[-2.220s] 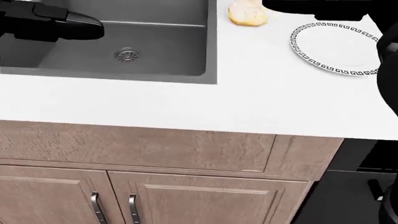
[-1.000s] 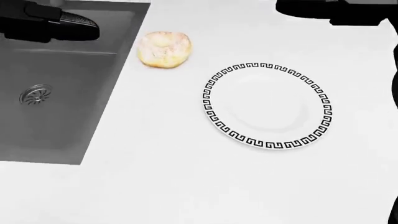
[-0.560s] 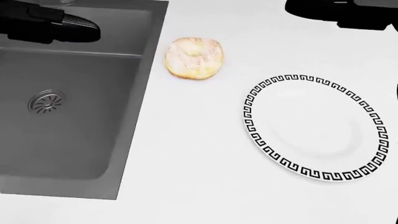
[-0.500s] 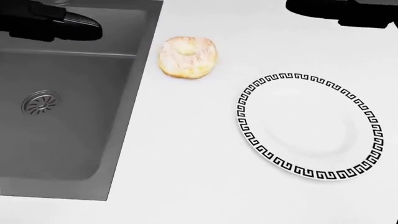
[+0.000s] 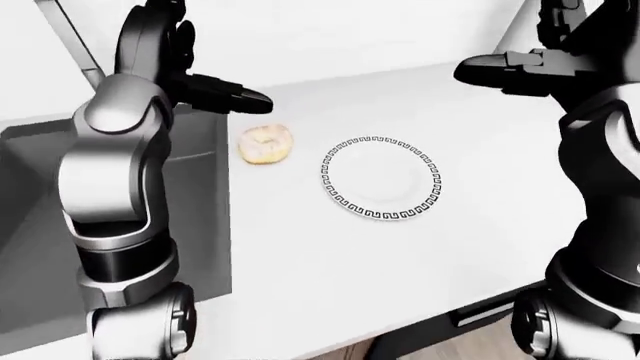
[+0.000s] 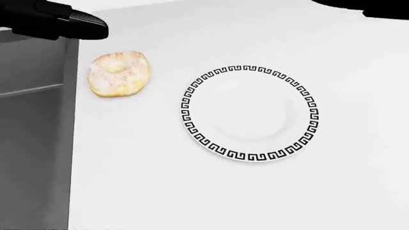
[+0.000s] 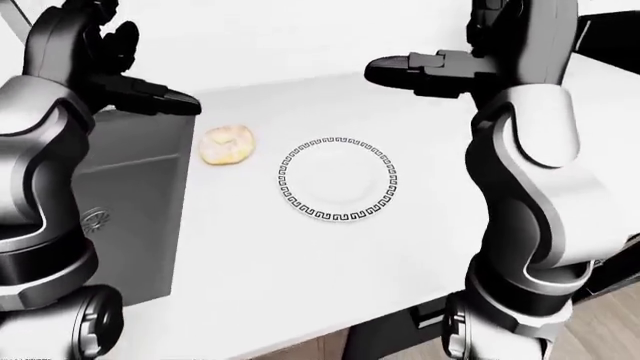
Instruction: Place the pastries on the plates.
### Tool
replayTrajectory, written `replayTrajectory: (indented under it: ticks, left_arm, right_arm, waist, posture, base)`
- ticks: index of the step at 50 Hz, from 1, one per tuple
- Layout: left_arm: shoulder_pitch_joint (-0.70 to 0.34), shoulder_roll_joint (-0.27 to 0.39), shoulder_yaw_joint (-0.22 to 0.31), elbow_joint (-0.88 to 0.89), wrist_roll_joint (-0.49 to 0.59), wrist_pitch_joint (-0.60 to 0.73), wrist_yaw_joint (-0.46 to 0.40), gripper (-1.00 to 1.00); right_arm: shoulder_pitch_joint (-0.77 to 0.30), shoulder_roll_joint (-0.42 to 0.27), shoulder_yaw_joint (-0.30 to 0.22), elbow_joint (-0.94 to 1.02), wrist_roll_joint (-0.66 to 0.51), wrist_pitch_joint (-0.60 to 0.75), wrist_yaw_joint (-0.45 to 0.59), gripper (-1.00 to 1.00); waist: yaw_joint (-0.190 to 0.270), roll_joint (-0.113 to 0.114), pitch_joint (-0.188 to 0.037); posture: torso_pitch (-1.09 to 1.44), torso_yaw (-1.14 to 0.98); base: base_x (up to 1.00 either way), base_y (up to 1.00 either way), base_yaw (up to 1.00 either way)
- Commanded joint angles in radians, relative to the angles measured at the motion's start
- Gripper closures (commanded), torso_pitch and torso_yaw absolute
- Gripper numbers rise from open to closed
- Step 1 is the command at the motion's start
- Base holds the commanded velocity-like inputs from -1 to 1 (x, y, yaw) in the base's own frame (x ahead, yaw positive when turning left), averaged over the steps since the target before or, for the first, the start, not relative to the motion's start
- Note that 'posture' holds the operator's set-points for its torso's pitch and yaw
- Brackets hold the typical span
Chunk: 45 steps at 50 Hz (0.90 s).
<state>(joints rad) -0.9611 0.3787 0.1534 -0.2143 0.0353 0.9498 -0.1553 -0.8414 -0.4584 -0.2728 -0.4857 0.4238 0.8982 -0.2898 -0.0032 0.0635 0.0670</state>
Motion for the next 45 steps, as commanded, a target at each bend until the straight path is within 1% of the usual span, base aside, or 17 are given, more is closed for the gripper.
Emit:
replayTrajectory:
  ticks: [1,3,4,6,7,8,10,17,24,27,30,36,38,39,40,41,45]
  left_arm:
    - [-0.034,0.008,0.011,-0.020,0.008,-0.030,0.005,-1.00]
    - [-0.034,0.008,0.011,-0.018,0.010,-0.032,0.005,-1.00]
    - [-0.034,0.010,0.011,-0.014,0.013,-0.033,0.004,-1.00]
    - [-0.036,0.009,0.011,-0.011,0.014,-0.035,0.004,-1.00]
    - [-0.036,0.008,0.010,-0.009,0.016,-0.037,0.005,-1.00]
    - [-0.036,0.006,0.009,-0.007,0.016,-0.038,0.005,-1.00]
    - [-0.038,0.006,0.009,-0.004,0.017,-0.040,0.005,-1.00]
    - [-0.057,0.012,0.010,0.016,0.019,-0.045,0.000,-1.00]
    - [-0.123,0.027,-0.004,0.092,0.031,-0.064,-0.020,-1.00]
    - [-0.204,0.036,-0.018,0.222,0.043,-0.123,-0.046,-1.00]
    - [-0.281,0.046,-0.026,0.404,0.061,-0.224,-0.072,-1.00]
    - [-0.453,0.040,-0.035,0.886,0.091,-0.497,-0.094,-1.00]
    - [-0.512,0.042,-0.045,1.072,0.116,-0.591,-0.091,-1.00]
    - [-0.529,0.045,-0.057,1.117,0.135,-0.627,-0.098,-1.00]
    - [-0.558,0.038,-0.039,1.196,0.122,-0.661,-0.095,-1.00]
    - [-0.568,0.043,-0.052,1.261,0.142,-0.700,-0.104,-1.00]
    - [-0.582,0.051,-0.060,1.376,0.180,-0.720,-0.153,-1.00]
  right_arm:
    - [-0.035,-0.017,0.002,-0.018,-0.003,-0.023,0.010,-1.00]
    - [-0.031,-0.008,0.003,-0.020,-0.006,-0.027,0.012,-1.00]
    - [-0.030,-0.008,0.001,-0.021,-0.007,-0.027,0.014,-1.00]
    - [-0.029,-0.006,0.003,-0.026,-0.007,-0.025,0.018,-1.00]
    - [-0.028,-0.003,0.003,-0.028,-0.008,-0.025,0.018,-1.00]
    - [-0.025,-0.002,0.006,-0.027,-0.012,-0.027,0.019,-1.00]
    - [-0.024,0.000,0.007,-0.029,-0.016,-0.028,0.022,-1.00]
    - [-0.006,0.012,0.000,-0.050,-0.021,-0.021,0.017,-1.00]
    - [0.014,0.011,-0.016,-0.076,-0.008,-0.011,0.006,-1.00]
    - [0.022,0.012,-0.020,-0.082,0.000,-0.014,0.000,-1.00]
    - [0.026,0.010,-0.017,-0.084,0.002,-0.018,0.000,-1.00]
    - [0.017,-0.006,-0.035,-0.087,0.024,-0.003,-0.014,-1.00]
    - [0.015,-0.010,-0.040,-0.092,0.034,0.001,-0.021,-1.00]
    - [0.016,-0.013,-0.039,-0.093,0.036,0.001,-0.023,-1.00]
    - [0.022,-0.012,-0.045,-0.098,0.042,0.003,-0.028,-1.00]
    - [0.029,-0.012,-0.052,-0.099,0.047,0.003,-0.033,-1.00]
    - [0.037,-0.030,-0.074,-0.108,0.074,0.011,-0.048,-1.00]
  waist:
    - [-0.001,-0.011,-0.029]
    - [0.002,-0.033,-0.026]
    - [0.006,-0.051,-0.024]
    - [0.016,-0.102,-0.029]
    - [0.015,-0.080,-0.019]
    - [0.016,-0.087,-0.023]
    - [0.017,-0.089,-0.030]
    - [0.019,-0.086,-0.032]
    - [0.020,-0.084,-0.035]
    - [0.021,-0.086,-0.035]
    - [0.022,-0.089,-0.036]
    - [0.026,-0.094,-0.042]
    - [0.027,-0.097,-0.044]
    - [0.027,-0.098,-0.046]
    - [0.027,-0.099,-0.047]
    - [0.026,-0.101,-0.048]
    - [0.025,-0.105,-0.051]
  posture:
    - [0.00,0.00]
    - [0.00,0.00]
    - [0.00,0.00]
    - [0.00,0.00]
    - [0.00,0.00]
    - [0.00,0.00]
    - [0.00,0.00]
    - [0.00,0.00]
    - [0.00,0.00]
    - [0.00,0.00]
    - [0.00,0.00]
    - [0.00,0.00]
    - [0.00,0.00]
    - [0.00,0.00]
    - [0.00,0.00]
    - [0.00,0.00]
    - [0.00,0.00]
  base:
    - [0.00,0.00,0.00]
    - [0.00,0.00,0.00]
    - [0.00,0.00,0.00]
    - [0.00,0.00,0.00]
    - [0.00,0.00,0.00]
    - [0.00,0.00,0.00]
    - [0.00,0.00,0.00]
    - [0.00,0.00,0.00]
    - [0.00,0.00,0.00]
    - [0.00,0.00,0.00]
    - [0.00,0.00,0.00]
    - [0.00,0.00,0.00]
    - [0.00,0.00,0.00]
    - [0.00,0.00,0.00]
    - [0.00,0.00,0.00]
    - [0.00,0.00,0.00]
    - [0.00,0.00,0.00]
